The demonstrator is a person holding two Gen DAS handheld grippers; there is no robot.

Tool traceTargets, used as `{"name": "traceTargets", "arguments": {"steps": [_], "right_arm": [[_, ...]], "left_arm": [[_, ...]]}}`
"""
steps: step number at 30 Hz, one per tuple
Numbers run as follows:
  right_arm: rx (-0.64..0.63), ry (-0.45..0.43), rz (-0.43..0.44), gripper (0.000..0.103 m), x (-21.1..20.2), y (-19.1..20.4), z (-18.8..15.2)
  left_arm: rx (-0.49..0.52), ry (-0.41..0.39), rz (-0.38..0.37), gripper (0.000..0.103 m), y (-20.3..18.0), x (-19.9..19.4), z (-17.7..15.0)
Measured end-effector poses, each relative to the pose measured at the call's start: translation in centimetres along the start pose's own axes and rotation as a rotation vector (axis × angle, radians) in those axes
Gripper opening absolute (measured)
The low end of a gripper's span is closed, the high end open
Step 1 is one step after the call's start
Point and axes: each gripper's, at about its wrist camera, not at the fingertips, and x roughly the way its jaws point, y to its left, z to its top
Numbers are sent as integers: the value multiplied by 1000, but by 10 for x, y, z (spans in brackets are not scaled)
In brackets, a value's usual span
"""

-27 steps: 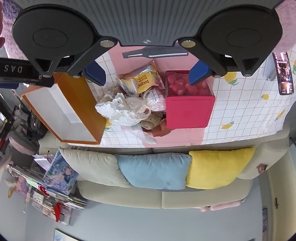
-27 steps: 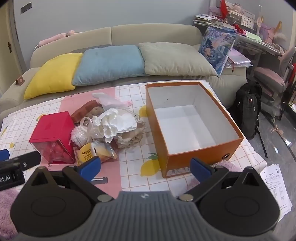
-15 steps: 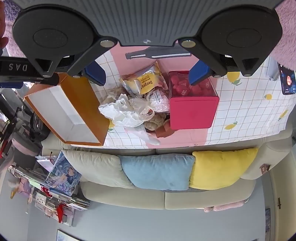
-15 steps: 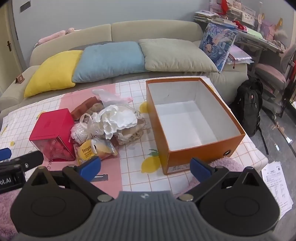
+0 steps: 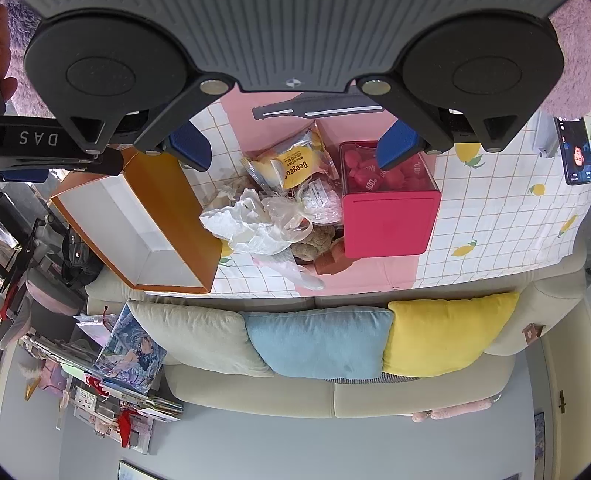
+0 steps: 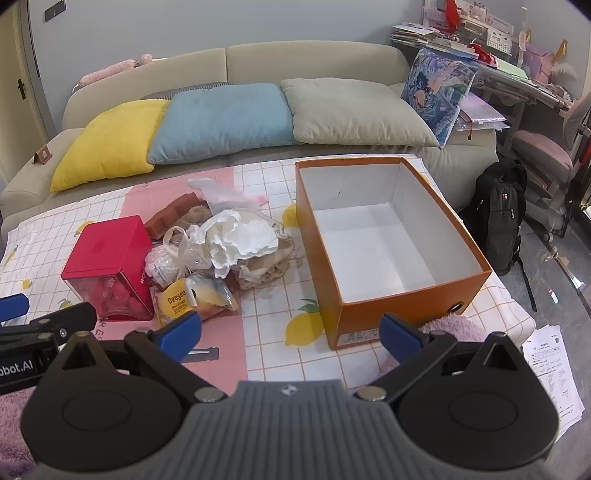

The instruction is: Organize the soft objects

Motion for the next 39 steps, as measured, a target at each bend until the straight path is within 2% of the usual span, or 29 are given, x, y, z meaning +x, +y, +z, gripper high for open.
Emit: {"name": "traceTargets", "arguments": {"steps": [39], "right_arm": [[-32,4,0,100,-3,4,1]], "left_arm": [[-10,20,18,103,2,3,-2]]}}
